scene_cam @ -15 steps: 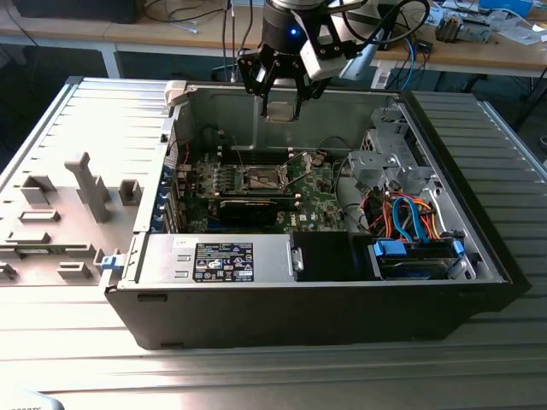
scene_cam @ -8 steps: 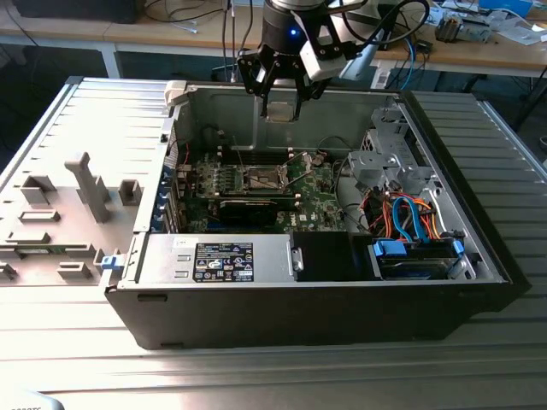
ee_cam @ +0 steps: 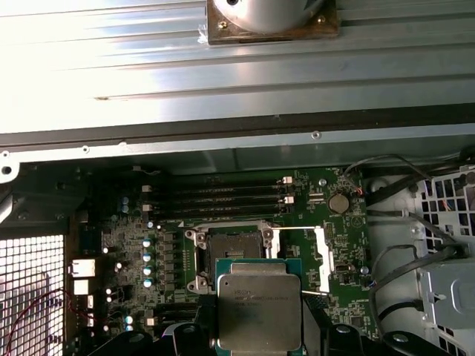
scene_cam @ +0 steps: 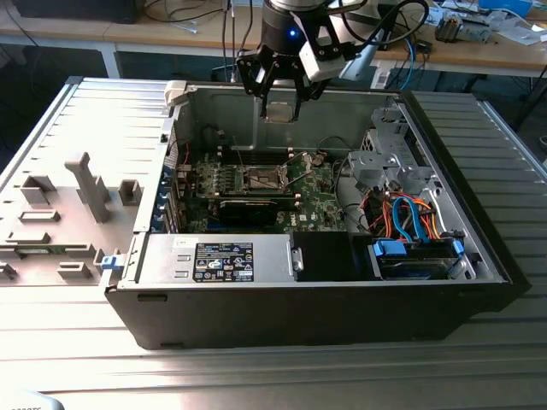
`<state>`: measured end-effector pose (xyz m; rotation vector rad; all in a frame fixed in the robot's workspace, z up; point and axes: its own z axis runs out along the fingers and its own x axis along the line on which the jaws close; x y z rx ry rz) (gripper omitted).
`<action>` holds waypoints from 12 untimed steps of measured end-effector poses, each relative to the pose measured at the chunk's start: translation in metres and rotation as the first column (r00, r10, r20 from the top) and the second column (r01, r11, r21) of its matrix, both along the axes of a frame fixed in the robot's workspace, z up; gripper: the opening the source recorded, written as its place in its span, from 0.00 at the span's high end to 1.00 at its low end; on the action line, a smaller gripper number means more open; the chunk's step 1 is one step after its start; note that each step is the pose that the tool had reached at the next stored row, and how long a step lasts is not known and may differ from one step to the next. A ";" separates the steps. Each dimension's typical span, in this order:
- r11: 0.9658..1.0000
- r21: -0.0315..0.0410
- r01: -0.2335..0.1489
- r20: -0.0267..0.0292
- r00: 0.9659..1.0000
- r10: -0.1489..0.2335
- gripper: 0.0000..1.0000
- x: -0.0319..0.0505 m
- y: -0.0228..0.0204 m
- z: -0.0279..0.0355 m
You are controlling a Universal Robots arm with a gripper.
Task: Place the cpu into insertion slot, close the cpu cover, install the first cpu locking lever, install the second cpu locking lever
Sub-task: 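Place the cpu into insertion slot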
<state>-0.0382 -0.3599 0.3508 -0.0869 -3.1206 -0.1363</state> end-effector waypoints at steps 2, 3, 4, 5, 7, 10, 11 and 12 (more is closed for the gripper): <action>1.000 0.000 0.000 0.000 1.000 0.000 0.46 -0.0004 0.0000 -0.0002; 1.000 0.000 0.000 0.000 1.000 0.000 0.46 -0.0006 0.0000 -0.0002; 1.000 0.000 0.000 0.000 1.000 0.000 0.46 -0.0008 0.0000 -0.0003; 1.000 0.000 0.000 0.000 1.000 0.000 0.46 -0.0012 0.0000 -0.0004; 1.000 0.000 0.000 0.000 1.000 0.000 0.46 -0.0022 0.0000 -0.0006; 1.000 0.000 0.000 0.000 1.000 0.000 0.46 -0.0025 0.0000 -0.0008; 1.000 0.000 0.000 0.000 1.000 0.000 0.46 -0.0025 0.0000 -0.0008; 1.000 0.000 0.000 0.000 1.000 0.000 0.46 -0.0025 0.0000 -0.0011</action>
